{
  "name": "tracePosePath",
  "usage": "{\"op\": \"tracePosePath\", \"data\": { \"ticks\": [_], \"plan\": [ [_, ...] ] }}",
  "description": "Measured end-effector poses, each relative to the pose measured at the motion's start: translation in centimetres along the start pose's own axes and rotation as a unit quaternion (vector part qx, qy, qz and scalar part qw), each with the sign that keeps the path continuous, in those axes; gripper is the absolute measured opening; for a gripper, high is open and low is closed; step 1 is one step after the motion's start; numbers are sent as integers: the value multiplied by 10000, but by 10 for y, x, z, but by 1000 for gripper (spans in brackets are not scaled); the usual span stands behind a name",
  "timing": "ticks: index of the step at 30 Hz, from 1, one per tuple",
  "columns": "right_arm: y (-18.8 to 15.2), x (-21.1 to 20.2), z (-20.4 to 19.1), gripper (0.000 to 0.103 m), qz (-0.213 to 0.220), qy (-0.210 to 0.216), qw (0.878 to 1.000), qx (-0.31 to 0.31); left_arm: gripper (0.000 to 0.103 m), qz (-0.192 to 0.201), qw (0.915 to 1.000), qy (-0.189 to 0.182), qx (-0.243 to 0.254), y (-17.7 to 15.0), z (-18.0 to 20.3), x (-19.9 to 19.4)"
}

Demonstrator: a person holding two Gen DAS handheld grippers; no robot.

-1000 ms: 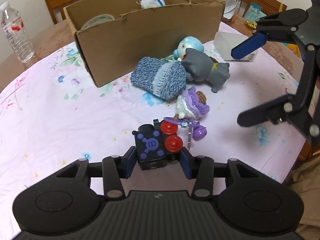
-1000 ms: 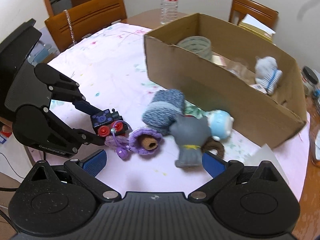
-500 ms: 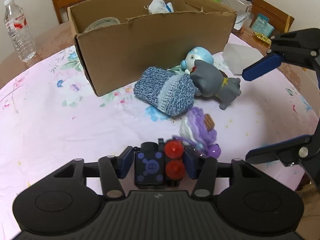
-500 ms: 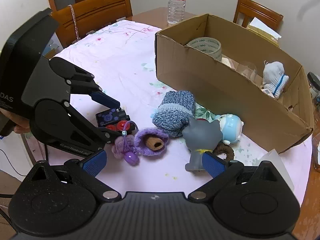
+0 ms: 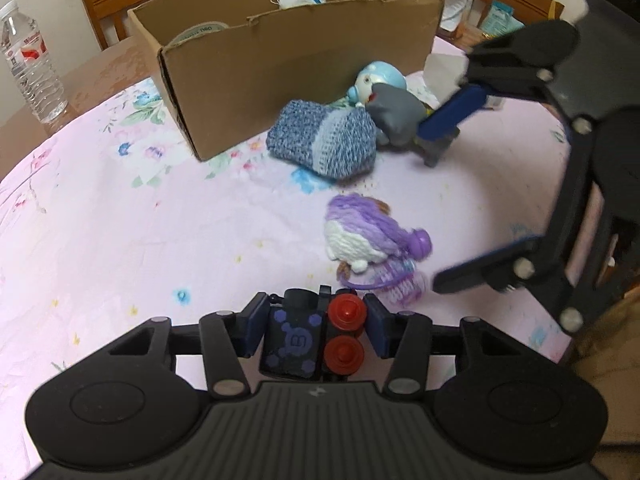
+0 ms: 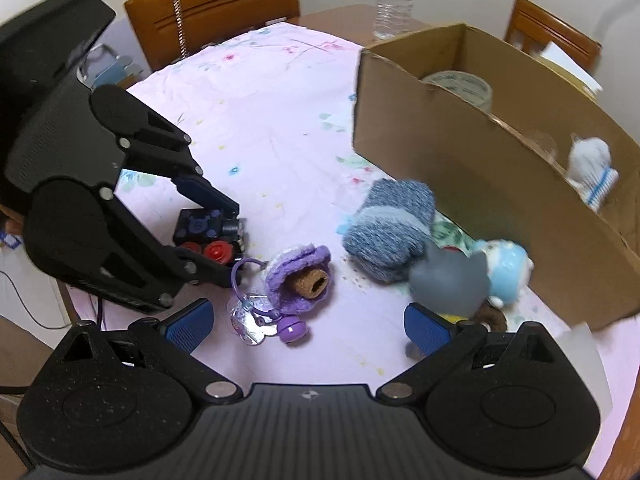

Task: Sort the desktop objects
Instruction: 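Grasp the purple plush keychain with the right gripper while the left holds the cube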

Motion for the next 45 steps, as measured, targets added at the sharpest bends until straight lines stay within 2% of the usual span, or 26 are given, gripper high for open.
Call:
{"op": "tracePosePath", "data": {
  "ticks": [9,18,20,21,23,39,45],
  "plan": [
    [20,15,-7,90,105,50,9998,-190,50,31,10000,-54,38,-7,0,-6],
    [17,43,-18,65,-179,216,9993,-258,50,65,9999,-121,67,-8,0,-8],
    [14,47,-20,55,-232,240,9992,-217,50,60,9999,-119,58,-8,0,-8],
    [13,48,-21,54,-224,207,9992,-243,50,59,9999,-116,60,-8,0,-8],
    [13,47,-22,46,-205,178,9992,-295,50,50,9999,-99,40,-9,-3,-9],
    [3,29,-3,45,-231,-229,9994,-129,50,4,9998,164,-133,-16,-27,-20],
    [3,36,1,52,-170,-176,9996,161,50,26,9998,155,-139,-12,-25,-19]
  ]
}}
Point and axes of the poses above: each gripper's, at about its wrist camera, not at the fingertips, and x roughly the way its jaws point, z to its right, y to its top, the point moved 8 cm from there along x, roughly the way its jaws point, and after that the axes turned 4 degrees about z, right-handed, at the moved point
